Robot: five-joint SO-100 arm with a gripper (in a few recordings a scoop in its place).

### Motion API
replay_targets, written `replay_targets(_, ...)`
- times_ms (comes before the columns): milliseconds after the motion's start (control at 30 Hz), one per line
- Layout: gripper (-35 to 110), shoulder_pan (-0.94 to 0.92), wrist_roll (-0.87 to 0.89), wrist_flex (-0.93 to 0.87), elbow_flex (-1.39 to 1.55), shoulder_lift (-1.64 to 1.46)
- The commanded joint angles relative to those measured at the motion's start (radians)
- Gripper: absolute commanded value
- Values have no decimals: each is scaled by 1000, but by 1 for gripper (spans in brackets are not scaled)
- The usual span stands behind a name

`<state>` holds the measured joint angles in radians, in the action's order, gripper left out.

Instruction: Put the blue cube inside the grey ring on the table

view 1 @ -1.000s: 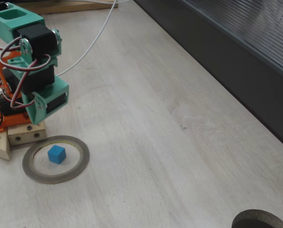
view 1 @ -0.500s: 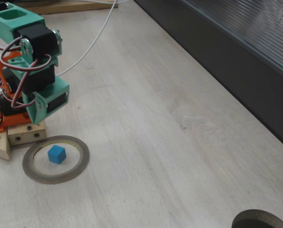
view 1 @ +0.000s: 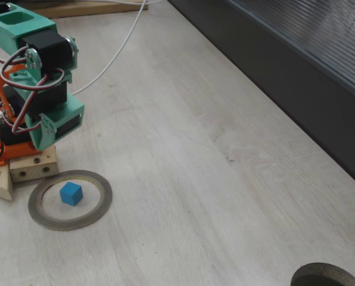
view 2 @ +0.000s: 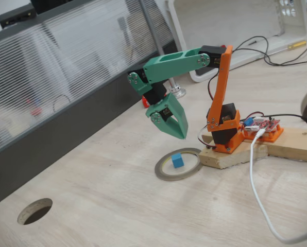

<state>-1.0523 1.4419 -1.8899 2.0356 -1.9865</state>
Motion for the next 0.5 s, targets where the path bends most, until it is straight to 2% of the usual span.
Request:
replay_targets(0, 1, 15, 18, -15, 61, -43)
replay_targets(467, 1, 52, 17, -15, 77, -127)
